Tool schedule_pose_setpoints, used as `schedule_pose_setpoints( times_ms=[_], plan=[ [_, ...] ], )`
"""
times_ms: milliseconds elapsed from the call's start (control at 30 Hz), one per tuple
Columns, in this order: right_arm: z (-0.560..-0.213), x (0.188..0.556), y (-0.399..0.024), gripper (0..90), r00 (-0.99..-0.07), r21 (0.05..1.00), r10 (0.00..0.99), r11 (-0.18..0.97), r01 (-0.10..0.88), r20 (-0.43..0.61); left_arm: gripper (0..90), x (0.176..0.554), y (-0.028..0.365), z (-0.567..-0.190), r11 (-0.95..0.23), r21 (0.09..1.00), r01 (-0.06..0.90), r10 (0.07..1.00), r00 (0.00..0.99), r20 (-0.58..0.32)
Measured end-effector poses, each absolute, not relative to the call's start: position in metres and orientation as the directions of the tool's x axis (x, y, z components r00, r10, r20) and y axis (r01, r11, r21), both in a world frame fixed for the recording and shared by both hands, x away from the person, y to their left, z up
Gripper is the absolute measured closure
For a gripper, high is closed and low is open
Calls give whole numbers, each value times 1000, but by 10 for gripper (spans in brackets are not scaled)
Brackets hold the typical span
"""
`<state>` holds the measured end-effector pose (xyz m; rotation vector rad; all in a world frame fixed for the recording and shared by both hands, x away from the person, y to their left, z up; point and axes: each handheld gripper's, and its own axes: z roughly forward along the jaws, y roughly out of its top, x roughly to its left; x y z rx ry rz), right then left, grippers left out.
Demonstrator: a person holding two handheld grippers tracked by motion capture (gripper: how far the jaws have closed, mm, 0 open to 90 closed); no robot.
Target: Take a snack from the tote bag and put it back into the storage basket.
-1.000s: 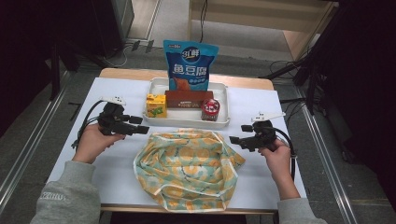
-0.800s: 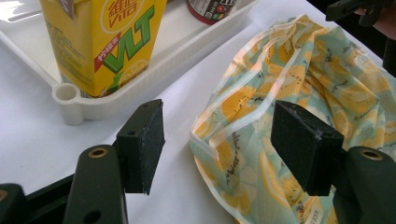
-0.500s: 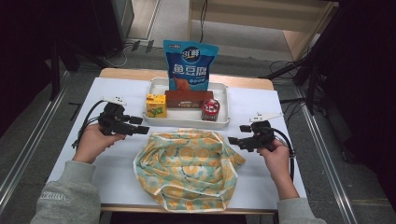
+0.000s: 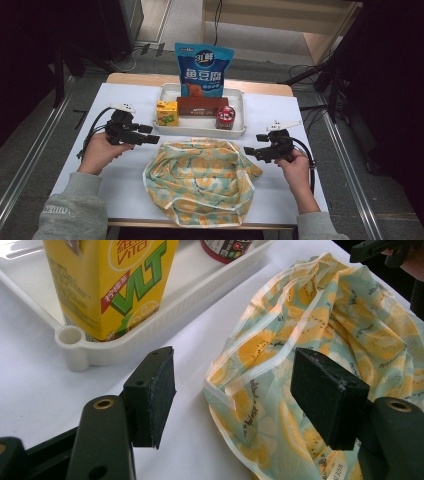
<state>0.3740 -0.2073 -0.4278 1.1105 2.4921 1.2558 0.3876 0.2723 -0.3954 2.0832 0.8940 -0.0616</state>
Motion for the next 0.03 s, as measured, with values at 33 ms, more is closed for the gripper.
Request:
schedule_pose_setpoints(
  times_ms=[33],
  plan=[
    [-428,374,-207,219,-719,742,667,381,552,192,344,388,273,-396,-384,685,619,576,741,-346]
  ],
)
